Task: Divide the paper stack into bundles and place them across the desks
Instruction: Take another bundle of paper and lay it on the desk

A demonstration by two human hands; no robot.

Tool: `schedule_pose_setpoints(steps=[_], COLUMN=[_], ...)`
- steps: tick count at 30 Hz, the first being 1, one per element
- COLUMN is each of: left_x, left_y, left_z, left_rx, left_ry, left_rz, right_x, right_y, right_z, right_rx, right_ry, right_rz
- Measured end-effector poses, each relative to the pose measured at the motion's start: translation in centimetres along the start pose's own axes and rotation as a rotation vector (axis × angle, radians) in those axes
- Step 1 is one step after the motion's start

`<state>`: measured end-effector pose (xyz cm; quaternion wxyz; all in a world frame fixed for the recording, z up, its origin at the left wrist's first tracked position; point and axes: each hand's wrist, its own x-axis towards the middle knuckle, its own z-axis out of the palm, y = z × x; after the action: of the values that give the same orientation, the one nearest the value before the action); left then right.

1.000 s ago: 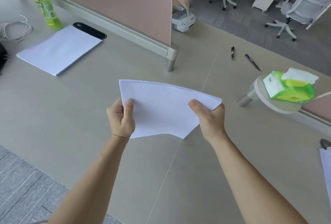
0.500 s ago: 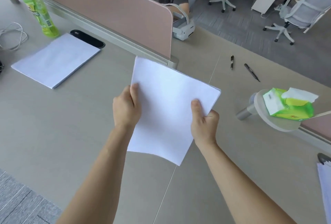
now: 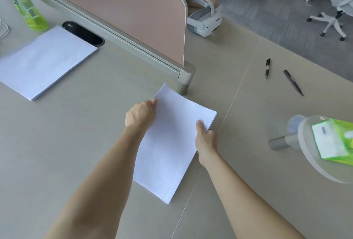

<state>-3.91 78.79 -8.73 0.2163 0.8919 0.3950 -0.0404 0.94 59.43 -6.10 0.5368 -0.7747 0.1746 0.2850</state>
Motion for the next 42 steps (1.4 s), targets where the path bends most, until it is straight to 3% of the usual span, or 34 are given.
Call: schedule_pose_setpoints(steps=[7,13,22,36,42], left_x=[1.9,1.1,-0.9,-1.3,-1.0], left_y=[1.3,1.9,1.4,1.6,2.0], left_z=[2.9,2.6,1.8,1.3,1.6], left_rx=[0.114,-0.046,-0.168,-0.237,-0.27], left_ry=[0.013,0.014,-0.083,-0.185,-0.104], left_rz=[-0.057,-0.169,-0.265,-0.292,-0.244], right_x=[4.4,4.7,2.1,0.2,1.5], right_y=[0.2,0.6,1.6,1.3,0.5], right_z=[-0.9,-3.7,-3.2,-2.1,-3.2], right_rx=[-0.221,-0.343,-0.129,-0.125,-0.223], right_ry=[-0.087,-0.038,-0.203,-0.178,-0.088], right_rz=[0.005,-0.052,0.236,0.26,0.217])
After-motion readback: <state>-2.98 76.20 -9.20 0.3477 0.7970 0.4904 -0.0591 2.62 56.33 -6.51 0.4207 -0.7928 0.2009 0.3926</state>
